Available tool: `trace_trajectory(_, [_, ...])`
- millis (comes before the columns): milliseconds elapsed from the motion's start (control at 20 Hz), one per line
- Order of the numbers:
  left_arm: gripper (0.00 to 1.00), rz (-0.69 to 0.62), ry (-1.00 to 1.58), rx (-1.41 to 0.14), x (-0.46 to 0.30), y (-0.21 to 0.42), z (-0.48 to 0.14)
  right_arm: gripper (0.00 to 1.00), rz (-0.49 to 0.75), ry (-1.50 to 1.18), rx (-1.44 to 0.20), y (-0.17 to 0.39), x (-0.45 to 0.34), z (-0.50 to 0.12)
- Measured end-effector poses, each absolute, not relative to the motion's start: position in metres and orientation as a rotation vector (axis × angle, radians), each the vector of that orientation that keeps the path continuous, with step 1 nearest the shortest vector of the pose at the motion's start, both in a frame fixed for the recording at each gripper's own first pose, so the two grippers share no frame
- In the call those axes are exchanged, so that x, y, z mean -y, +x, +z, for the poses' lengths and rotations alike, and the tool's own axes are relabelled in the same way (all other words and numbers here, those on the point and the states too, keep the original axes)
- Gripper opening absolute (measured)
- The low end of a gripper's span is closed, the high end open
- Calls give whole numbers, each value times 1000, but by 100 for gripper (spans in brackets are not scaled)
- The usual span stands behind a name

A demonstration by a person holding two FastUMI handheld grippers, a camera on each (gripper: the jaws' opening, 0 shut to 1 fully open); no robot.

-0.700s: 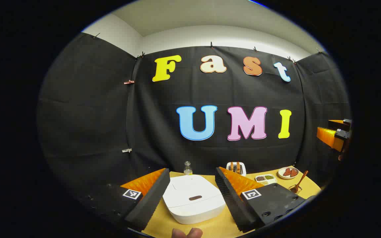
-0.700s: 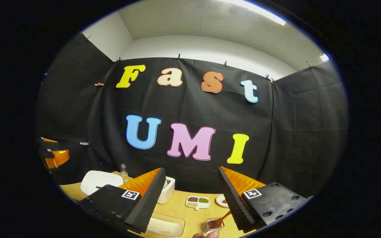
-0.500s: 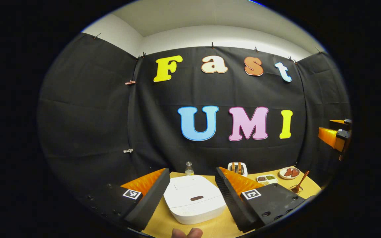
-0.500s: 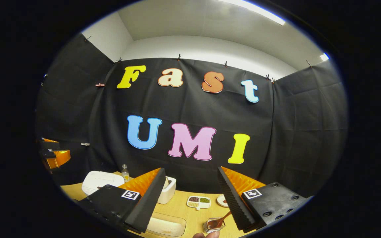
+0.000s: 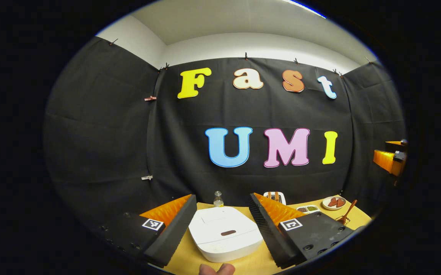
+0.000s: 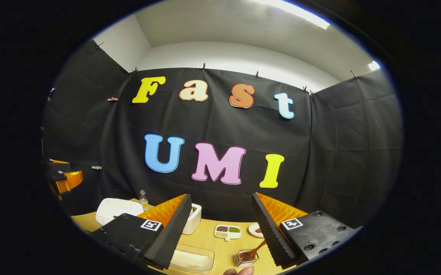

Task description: Close the left gripper, press the button to open the rice cooker; take a wooden spoon from the chopstick holder with the right hand, scoop a spoonful of rice and pour it into the rice cooker, then put the wooden spoon back into the chopstick holder.

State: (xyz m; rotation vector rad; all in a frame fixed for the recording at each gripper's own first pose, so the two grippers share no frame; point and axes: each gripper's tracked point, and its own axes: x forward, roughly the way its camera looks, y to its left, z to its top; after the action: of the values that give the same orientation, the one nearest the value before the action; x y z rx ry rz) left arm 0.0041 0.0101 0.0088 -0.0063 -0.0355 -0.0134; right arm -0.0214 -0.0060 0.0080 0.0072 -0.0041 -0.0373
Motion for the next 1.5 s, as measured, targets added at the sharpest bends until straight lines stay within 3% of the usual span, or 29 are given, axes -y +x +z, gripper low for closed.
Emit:
trace_trajectory(350, [95, -20, -13, 35, -17, 14, 8, 97, -34, 5, -13, -23, 3, 2])
trace_trajectory(450, [97, -85, -25, 18, -7, 21, 0, 97, -34, -3, -13, -23, 2, 3])
trace_trajectory(600, [57, -162, -27, -1, -2, 32, -2, 97, -38, -14, -12, -22, 2, 2])
trace_trajectory(650, [36, -170, -8, -9, -4, 38, -3, 97, -44, -16, -12, -22, 3, 2])
trace_trajectory(750, [12, -195, 25, -54, -8, 54, -17, 98, -52, -13, -16, -22, 5, 0])
trace_trajectory(800, [8, -237, 25, -88, -1, 59, -25, 98, -58, -12, -21, -23, 7, -2])
trace_trajectory(1100, [6, -495, 23, -428, 5, 104, -113, 97, -100, -33, -44, -25, 18, -12])
trace_trajectory(1500, [6, -632, 41, -737, 4, 149, -204, 97, -181, -56, -74, -29, 33, -26])
